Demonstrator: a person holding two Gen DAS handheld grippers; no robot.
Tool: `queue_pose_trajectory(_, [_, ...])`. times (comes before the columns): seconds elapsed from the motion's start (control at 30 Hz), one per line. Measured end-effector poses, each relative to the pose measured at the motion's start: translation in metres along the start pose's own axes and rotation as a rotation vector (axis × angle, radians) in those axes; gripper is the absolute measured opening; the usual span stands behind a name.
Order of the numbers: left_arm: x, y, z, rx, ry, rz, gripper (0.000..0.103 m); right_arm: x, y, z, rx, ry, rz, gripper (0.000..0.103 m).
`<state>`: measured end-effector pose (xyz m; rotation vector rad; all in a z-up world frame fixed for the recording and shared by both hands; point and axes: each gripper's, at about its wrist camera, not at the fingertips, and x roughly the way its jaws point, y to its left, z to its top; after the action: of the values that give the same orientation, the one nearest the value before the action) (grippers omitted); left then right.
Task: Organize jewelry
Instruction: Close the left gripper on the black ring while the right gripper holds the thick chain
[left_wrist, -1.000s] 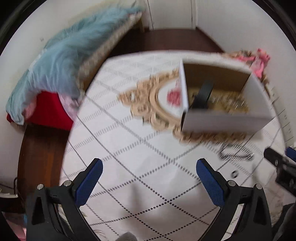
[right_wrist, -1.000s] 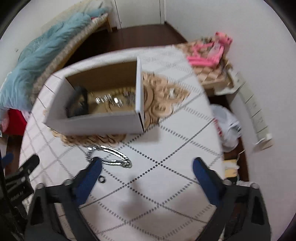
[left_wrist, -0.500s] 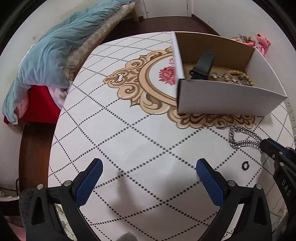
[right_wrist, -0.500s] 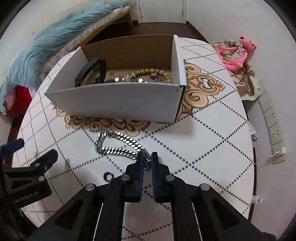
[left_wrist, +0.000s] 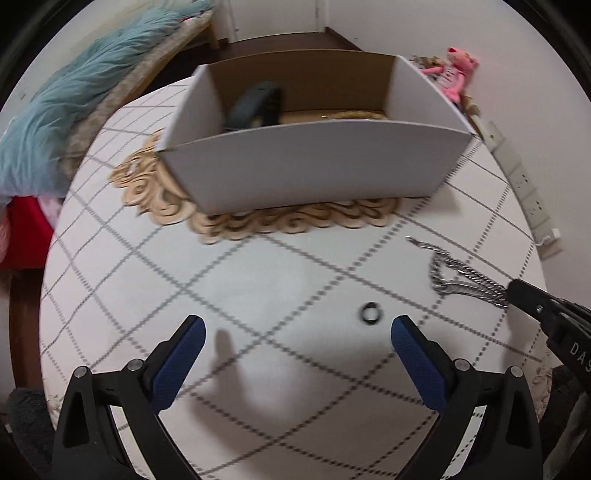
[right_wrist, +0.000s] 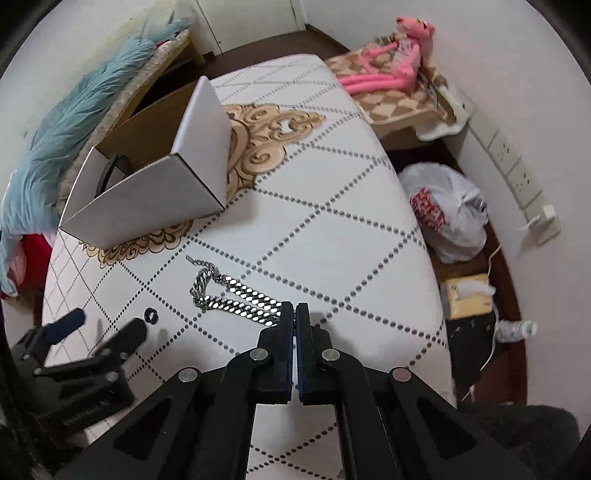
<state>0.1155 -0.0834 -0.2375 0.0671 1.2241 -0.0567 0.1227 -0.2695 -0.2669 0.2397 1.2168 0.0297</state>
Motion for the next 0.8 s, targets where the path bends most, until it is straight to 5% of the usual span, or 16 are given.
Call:
queue_pose_trajectory(0.03, [-0.001,-0.004,-0.001,0.007,-0.004,-0.006,0.098,0.0,-0.002,0.001,0.005,0.006,0.008,0.001])
queue_pose_trajectory(0.3, [0.0,-0.02,0.004,0.084,-0.056,-0.061,0.021,-0.009,-0.014,0.001,0.038,0.003,0.0,0.003])
queue_pose_trajectory(0.37, [-0.002,-0.023,0.005,0.102,-0.066,-0.071,0.01,-0.012,-0.018,0.002,0.056,-0.004,0.01,0.005])
queue_pose_trajectory(0.53, [-0.003,-0.014,0.005,0.085,-0.065,-0.091,0.01,-0.021,-0.023,0.002,0.077,-0.024,0.046,0.031])
queue_pose_trajectory(0.8, [-0.017,0.035,-0.011,0.01,-0.039,-0.09,0.01,0.001,-0.002,-0.004,0.006,0.023,0.018,0.034])
